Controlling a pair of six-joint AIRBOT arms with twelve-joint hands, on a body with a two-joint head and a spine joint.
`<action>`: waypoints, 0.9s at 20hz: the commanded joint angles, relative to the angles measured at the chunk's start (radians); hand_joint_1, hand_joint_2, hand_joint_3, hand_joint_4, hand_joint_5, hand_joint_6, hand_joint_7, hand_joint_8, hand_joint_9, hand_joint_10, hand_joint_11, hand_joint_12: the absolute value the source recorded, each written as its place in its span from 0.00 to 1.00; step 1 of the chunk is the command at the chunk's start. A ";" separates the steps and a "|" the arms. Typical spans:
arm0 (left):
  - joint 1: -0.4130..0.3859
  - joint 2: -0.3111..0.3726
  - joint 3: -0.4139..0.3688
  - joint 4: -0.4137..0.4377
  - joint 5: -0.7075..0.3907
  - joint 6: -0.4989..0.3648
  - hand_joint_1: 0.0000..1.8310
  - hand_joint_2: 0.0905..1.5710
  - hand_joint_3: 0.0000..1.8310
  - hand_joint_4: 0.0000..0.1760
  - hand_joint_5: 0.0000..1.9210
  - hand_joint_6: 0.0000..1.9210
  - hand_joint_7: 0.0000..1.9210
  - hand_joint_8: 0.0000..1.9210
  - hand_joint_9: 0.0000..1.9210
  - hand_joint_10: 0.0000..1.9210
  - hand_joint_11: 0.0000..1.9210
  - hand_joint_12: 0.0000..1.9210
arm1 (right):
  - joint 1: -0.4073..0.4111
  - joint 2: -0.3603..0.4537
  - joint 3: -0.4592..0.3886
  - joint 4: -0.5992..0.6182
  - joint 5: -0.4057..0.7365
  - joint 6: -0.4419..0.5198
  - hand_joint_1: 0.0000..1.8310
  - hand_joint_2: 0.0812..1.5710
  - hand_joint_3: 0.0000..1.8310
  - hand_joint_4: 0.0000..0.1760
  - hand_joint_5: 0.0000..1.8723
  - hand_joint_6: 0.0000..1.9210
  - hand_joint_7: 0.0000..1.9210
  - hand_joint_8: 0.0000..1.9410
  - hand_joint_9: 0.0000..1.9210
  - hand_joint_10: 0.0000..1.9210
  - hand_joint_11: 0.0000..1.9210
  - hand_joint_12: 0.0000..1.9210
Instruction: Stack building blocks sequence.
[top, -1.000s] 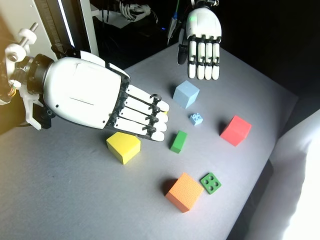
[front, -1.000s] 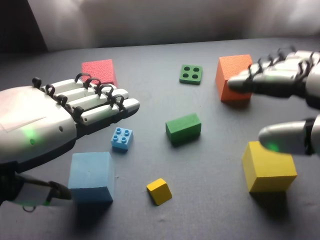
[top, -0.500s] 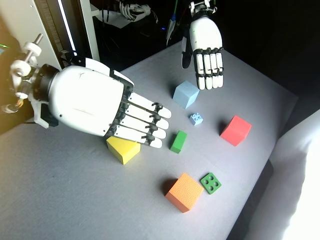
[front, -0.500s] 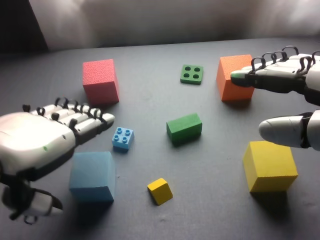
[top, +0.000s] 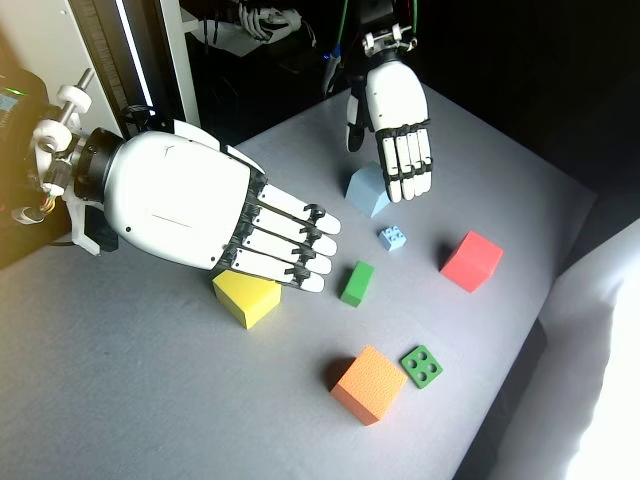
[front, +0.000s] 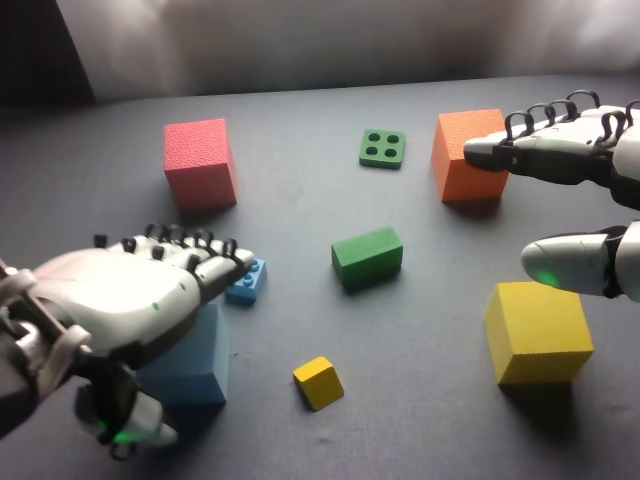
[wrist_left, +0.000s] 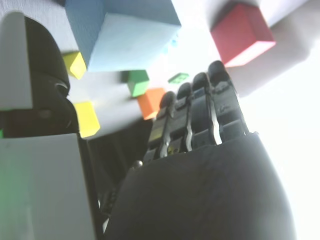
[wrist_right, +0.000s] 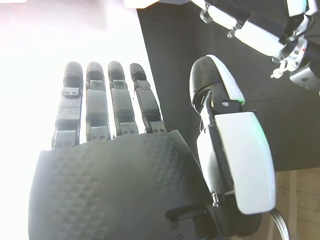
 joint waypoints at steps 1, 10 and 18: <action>-0.004 0.000 0.009 0.025 -0.064 0.011 0.72 0.54 0.00 0.00 0.02 0.01 0.02 0.00 0.03 0.00 0.00 0.18 | 0.005 0.012 0.000 0.006 0.116 0.002 0.17 0.83 0.00 0.00 0.09 0.00 0.08 0.00 0.08 0.01 0.00 0.22; 0.017 -0.067 0.079 -0.027 -0.115 0.039 0.71 0.57 0.01 0.00 0.03 0.00 0.03 0.00 0.03 0.00 0.00 0.20 | 0.004 0.013 0.000 0.006 0.130 0.001 0.14 0.85 0.00 0.00 0.08 0.00 0.07 0.00 0.06 0.00 0.00 0.18; 0.013 -0.077 0.110 -0.085 -0.115 0.095 0.71 0.58 0.00 0.00 0.07 0.01 0.08 0.01 0.08 0.01 0.00 0.30 | 0.003 0.013 -0.001 0.006 0.131 0.001 0.15 0.84 0.00 0.00 0.09 0.00 0.08 0.00 0.08 0.00 0.00 0.23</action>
